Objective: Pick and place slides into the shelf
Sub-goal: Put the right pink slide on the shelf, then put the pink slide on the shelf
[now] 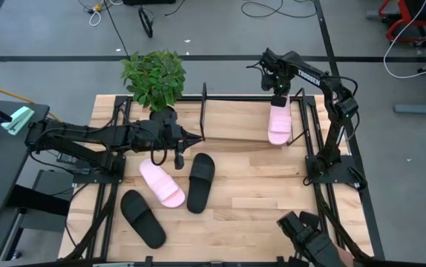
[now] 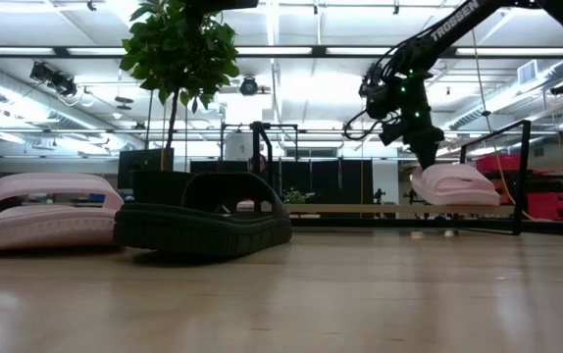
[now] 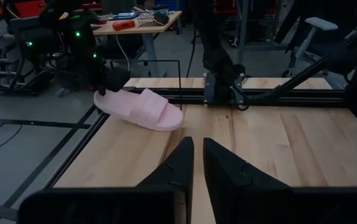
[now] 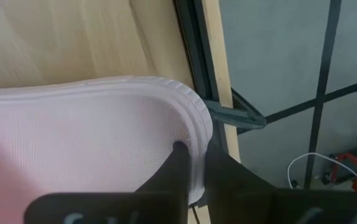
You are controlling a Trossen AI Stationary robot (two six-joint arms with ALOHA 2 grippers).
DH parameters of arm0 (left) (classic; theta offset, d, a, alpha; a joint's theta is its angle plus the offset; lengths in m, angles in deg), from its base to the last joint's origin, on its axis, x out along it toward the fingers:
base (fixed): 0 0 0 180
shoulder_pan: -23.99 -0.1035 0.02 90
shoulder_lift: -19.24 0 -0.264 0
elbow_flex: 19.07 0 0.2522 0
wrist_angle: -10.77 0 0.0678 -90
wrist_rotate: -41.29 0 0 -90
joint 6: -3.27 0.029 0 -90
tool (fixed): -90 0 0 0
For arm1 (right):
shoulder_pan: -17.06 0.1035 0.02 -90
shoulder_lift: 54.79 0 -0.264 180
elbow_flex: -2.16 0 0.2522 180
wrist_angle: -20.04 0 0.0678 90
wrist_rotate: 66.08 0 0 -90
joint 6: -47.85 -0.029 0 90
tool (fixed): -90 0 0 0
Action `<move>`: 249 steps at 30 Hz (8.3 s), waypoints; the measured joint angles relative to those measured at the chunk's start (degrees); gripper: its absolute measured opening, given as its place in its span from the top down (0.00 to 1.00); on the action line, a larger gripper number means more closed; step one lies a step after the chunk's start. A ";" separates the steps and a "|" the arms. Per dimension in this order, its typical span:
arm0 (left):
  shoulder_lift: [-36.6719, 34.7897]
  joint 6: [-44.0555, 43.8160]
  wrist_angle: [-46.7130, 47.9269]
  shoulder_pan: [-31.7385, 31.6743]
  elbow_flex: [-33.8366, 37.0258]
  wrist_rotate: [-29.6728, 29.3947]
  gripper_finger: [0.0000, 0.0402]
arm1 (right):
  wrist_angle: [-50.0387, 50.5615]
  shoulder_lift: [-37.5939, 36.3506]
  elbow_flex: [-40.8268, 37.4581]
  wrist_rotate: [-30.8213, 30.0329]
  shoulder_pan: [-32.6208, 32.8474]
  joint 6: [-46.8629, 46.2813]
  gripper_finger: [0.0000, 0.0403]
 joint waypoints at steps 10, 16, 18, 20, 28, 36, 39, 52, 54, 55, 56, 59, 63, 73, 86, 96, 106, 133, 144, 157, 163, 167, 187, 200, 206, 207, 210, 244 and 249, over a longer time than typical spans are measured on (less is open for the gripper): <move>0.00 -0.02 0.02 0.02 0.00 0.00 0.90 | 0.72 0.00 0.00 1.85 -0.04 -0.13 0.87; 0.00 -0.04 0.02 0.04 0.00 0.00 0.91 | 1.68 0.00 0.00 2.65 0.00 -0.42 0.81; 0.00 -0.04 0.02 0.04 0.00 0.00 0.91 | 1.66 0.00 0.00 2.63 0.00 -0.42 0.78; 0.00 -0.04 0.02 0.04 0.00 0.00 0.92 | 1.66 0.00 0.00 2.61 0.00 -0.46 0.76; 0.00 -0.04 0.06 0.04 0.00 0.00 0.92 | 1.69 0.00 -0.01 2.72 0.04 -0.59 0.64; 0.00 -0.05 1.65 0.04 0.00 0.00 0.91 | 3.05 0.00 -0.02 3.49 0.01 -1.94 0.58; 0.00 -0.04 2.40 0.02 0.02 0.01 0.93 | 8.24 0.00 -0.02 9.67 0.00 -3.85 0.59; 0.00 0.05 4.12 0.00 0.02 0.01 0.90 | 17.64 -0.20 -0.02 14.70 2.50 -7.96 0.66; 0.00 -0.08 5.15 0.00 0.02 0.02 0.90 | 18.79 -0.39 -0.02 15.99 3.49 -8.07 0.66; 0.00 -0.22 5.58 0.00 0.02 0.02 0.91 | 18.83 -0.63 -0.02 16.36 4.11 -8.15 0.66; 0.00 -0.26 6.05 0.00 0.02 0.02 0.91 | 18.63 -0.99 -0.02 16.34 4.91 -8.59 0.66; 0.00 -0.14 7.12 0.00 0.02 0.02 0.91 | 18.66 -2.63 -0.02 16.45 7.64 -9.77 0.66; 0.00 -0.04 8.16 -0.16 0.02 0.05 0.90 | 18.64 -5.75 -0.02 17.63 12.82 -13.75 0.67; -0.02 -3.12 15.55 -2.68 0.02 3.40 0.85 | 14.98 -17.63 -0.02 23.38 31.46 -32.85 0.69; -0.02 -8.12 29.09 -2.27 0.14 12.10 0.88 | 5.58 -23.19 -0.04 12.76 59.33 -64.30 0.69; -0.04 -21.87 31.78 4.66 3.83 11.70 0.92 | -7.15 -23.61 -12.56 4.38 74.08 -78.95 0.70; -0.04 -35.00 32.86 14.29 4.42 6.32 0.93 | -25.65 -23.61 -25.40 -2.39 86.86 -95.34 0.70; 1.35 -57.55 47.09 16.92 4.35 7.34 0.70 | -38.68 -23.58 -32.45 -21.18 98.29 -107.78 0.70; 9.94 -55.33 49.45 14.62 4.33 10.35 0.54 | -38.55 -23.52 -34.48 -21.14 98.29 -109.91 0.70; 13.44 -50.40 47.73 11.56 4.35 13.48 0.53 | -44.20 -23.52 -38.29 -19.76 98.31 -111.51 0.70; 13.42 -50.40 46.49 11.52 4.35 13.87 0.54 | -44.39 -23.52 -38.29 -19.77 98.31 -111.36 0.70; 13.42 -50.40 44.85 11.52 4.35 14.21 0.56 | -44.37 -23.52 -38.29 -19.80 98.31 -111.32 0.70; 15.76 -47.43 42.45 11.59 4.35 14.08 0.96 | -43.29 -23.52 -38.29 -21.66 98.27 -111.38 0.70; 10.22 -49.81 42.99 12.16 1.60 19.65 0.99 | -42.40 -23.54 -38.29 -21.81 98.27 -111.32 0.76; 7.11 -50.03 43.89 12.11 -1.37 19.27 0.99 | -42.07 -23.54 -38.29 -22.13 98.27 -111.25 0.79; 6.72 -50.02 44.01 12.11 -1.87 19.85 0.99 | -42.00 -23.55 -38.29 -22.13 98.27 -111.24 0.80; 6.61 -50.05 44.06 12.13 -3.64 21.99 0.99 | -41.88 -23.56 -38.29 -22.13 98.27 -111.23 0.80; 40.35 -16.79 54.98 6.59 -58.10 31.79 1.00 | -40.10 -36.01 -38.27 -25.17 106.78 -111.36 0.81; 44.99 -10.06 55.32 2.30 -65.17 31.06 1.00 | -36.68 -39.98 -38.27 -29.14 108.32 -111.47 0.84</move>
